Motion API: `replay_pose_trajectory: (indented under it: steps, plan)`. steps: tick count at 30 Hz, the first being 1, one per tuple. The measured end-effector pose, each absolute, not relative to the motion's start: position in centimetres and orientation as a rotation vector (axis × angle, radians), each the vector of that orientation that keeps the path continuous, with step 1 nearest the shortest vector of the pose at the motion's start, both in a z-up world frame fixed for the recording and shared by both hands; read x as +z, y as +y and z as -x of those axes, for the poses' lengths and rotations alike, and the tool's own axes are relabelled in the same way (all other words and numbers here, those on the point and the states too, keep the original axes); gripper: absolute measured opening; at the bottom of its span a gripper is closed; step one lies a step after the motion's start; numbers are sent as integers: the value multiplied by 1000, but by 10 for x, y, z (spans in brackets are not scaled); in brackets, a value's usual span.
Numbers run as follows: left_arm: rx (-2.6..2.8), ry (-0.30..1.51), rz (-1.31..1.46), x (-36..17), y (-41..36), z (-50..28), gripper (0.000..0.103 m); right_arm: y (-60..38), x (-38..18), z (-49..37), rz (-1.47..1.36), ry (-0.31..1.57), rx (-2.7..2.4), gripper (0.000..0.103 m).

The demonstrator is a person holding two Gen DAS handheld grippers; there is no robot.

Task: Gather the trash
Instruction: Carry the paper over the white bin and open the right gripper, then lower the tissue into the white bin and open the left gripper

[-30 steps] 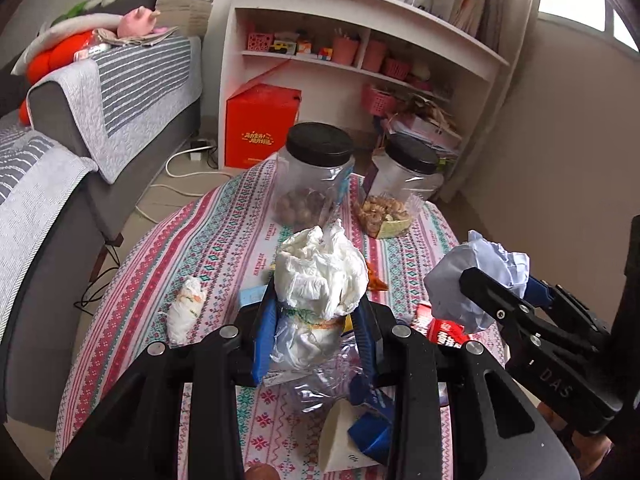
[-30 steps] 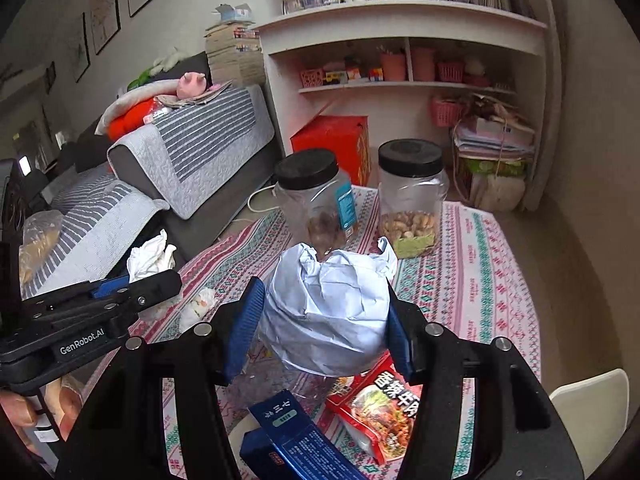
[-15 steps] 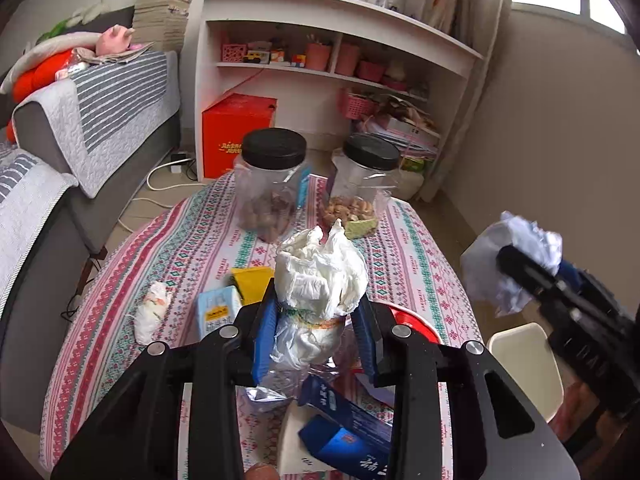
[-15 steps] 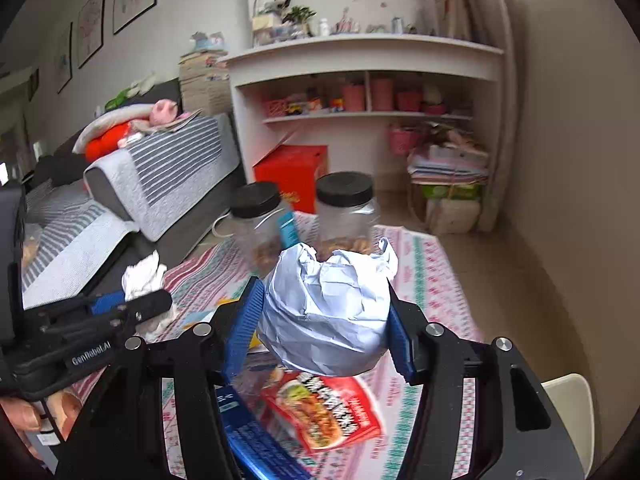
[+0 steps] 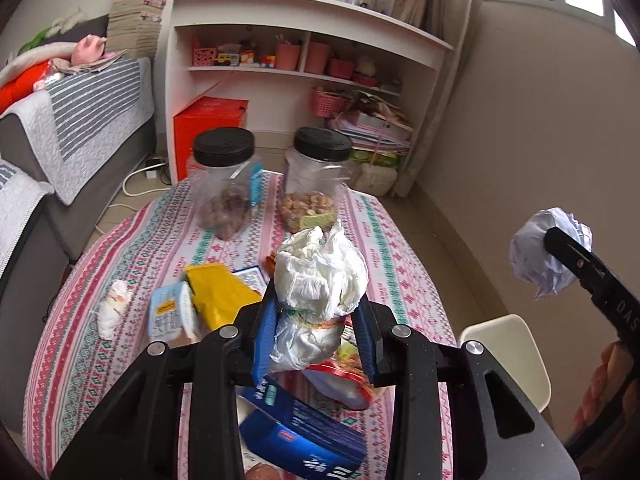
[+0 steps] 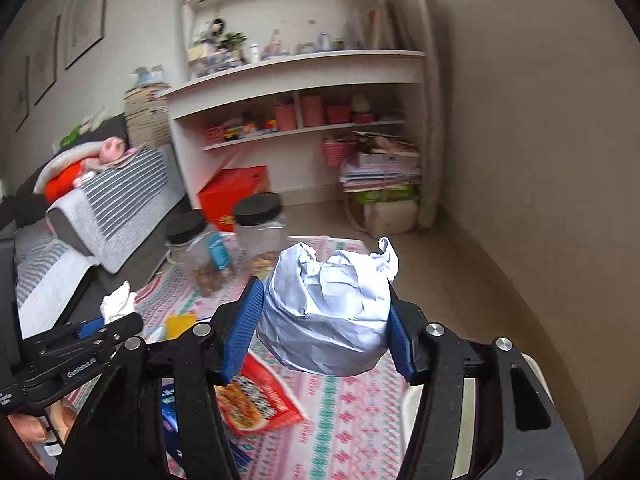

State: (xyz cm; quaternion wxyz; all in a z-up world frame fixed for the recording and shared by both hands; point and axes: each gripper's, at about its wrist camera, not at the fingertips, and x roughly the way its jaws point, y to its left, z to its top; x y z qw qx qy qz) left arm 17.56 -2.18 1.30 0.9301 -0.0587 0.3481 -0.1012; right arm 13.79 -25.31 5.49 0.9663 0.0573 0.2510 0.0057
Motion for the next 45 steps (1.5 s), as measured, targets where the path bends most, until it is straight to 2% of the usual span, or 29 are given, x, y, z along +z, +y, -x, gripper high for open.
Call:
replay_pose_trajectory:
  steps: [18,19,22,23,42,43,45]
  plan:
    - [-365,739,11,4,-124,-154,35,-369,18,-101,-295,681,-257,57]
    - [-375,747,11,2,-131,-154,35,-378,16,-98,-309,683,-282,59]
    - [-413,762,-3,-1,-157,-153,35,-397,15,-91,-347,667,-323,78]
    - [-428,764,-13,-2,-166,-152,35,-401,16,-87,-355,658,-332,79]
    - [-622,839,-125,-24,-307,-135,36,-481,28,-33,-480,513,-535,90]
    - [-633,844,-128,-24,-313,-133,37,-484,29,-32,-483,510,-541,91]
    - [-649,849,-139,-24,-322,-131,48,-487,30,-30,-493,501,-552,93]
